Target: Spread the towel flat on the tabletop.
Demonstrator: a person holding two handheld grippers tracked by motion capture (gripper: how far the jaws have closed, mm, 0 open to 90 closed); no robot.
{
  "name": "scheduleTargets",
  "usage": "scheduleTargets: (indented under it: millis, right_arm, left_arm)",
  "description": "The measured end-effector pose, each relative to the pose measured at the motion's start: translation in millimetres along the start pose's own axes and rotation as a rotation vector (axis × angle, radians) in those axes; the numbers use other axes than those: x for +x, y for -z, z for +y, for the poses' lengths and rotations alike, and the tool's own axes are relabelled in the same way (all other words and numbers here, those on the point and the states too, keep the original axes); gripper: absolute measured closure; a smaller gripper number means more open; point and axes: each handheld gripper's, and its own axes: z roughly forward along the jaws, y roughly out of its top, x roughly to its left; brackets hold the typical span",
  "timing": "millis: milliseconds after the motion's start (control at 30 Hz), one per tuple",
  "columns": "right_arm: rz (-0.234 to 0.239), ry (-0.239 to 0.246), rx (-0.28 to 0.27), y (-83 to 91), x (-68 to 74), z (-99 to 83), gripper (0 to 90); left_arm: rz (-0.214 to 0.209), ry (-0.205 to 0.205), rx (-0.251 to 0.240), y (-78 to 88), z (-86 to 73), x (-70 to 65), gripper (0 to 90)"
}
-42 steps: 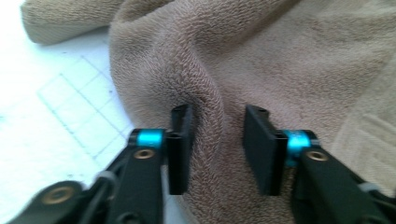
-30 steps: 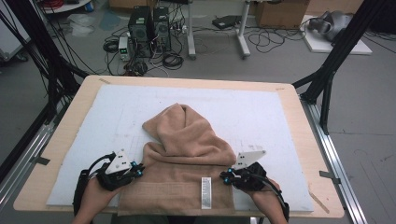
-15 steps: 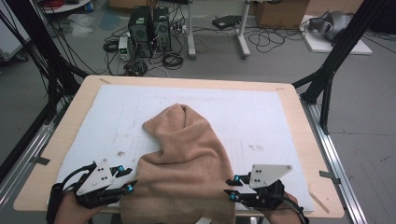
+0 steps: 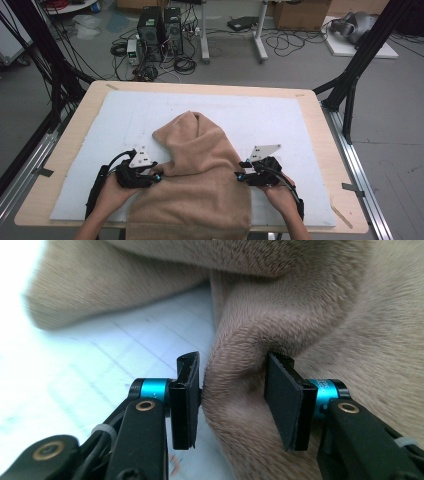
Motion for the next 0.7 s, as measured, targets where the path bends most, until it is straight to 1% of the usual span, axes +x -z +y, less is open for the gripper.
scheduleTargets:
  millis: [33, 67, 133, 200, 233, 267, 333, 367, 433, 467, 533, 600, 633, 667, 700]
  right_arm:
    - [0.005, -0.005, 0.018, -5.3, -1.8, -1.5, 60.8]
    - [0.009, -0.003, 0.032, -10.0, -2.7, -3.3, 64.2]
    - [0.028, -0.010, 0.006, -12.6, -3.0, -6.3, 73.9]
    - [0.038, -0.008, 0.004, -11.5, -2.0, -6.4, 82.8]
    - [0.034, -0.005, 0.007, -9.9, -0.7, -5.9, 84.5]
    - [0.040, 0.002, 0.005, -7.9, -0.4, -5.6, 85.0]
    - [0.051, -0.003, -0.013, 0.0, 2.5, -5.8, 85.8]
    - [0.056, 0.001, -0.024, 4.9, 5.1, -6.0, 88.4]
    - [0.061, 0.027, -0.017, 14.5, 13.5, -6.2, 89.4]
    - [0.063, 0.036, -0.018, 19.2, 18.1, -7.1, 89.4]
    - [0.075, 0.052, -0.013, 28.4, 28.4, -10.7, 89.4]
    - [0.071, 0.064, -0.012, 35.3, 36.6, -14.6, 89.3]
    - [0.069, 0.071, -0.016, 37.7, 38.5, -15.6, 88.8]
    - [0.073, 0.074, -0.017, 39.3, 39.9, -15.5, 85.1]
    - [0.067, 0.077, -0.025, 39.4, 39.9, -14.6, 81.2]
  left_arm:
    - [-0.023, -0.003, 0.000, -1.6, -0.5, 1.0, 64.2]
    - [-0.032, -0.003, -0.003, -1.2, -0.3, 1.2, 68.8]
    - [-0.037, -0.014, -0.003, -0.4, -0.5, -1.3, 79.0]
    - [-0.026, -0.025, 0.000, 2.7, -0.4, -5.9, 81.9]
    - [-0.022, -0.024, -0.006, 5.9, -0.9, -8.5, 82.4]
    - [-0.022, -0.026, -0.023, 10.8, -2.7, -10.6, 82.6]
    - [-0.024, 0.003, -0.074, 23.8, -9.5, -15.1, 82.9]
    - [-0.020, 0.013, -0.092, 31.3, -13.7, -17.6, 83.0]
    - [-0.002, 0.019, -0.113, 46.1, -22.9, -23.5, 83.2]
    - [0.005, 0.023, -0.121, 53.1, -27.1, -27.2, 83.3]
    - [0.015, 0.019, -0.133, 66.7, -34.6, -36.2, 83.3]
    - [0.007, 0.008, -0.128, 76.7, -40.5, -43.8, 83.3]
    - [0.000, 0.000, -0.121, 80.0, -42.6, -46.4, 83.2]
    - [-0.016, -0.003, -0.118, 82.3, -44.2, -47.8, 82.4]
    - [-0.024, -0.007, -0.114, 83.7, -44.4, -48.0, 79.1]
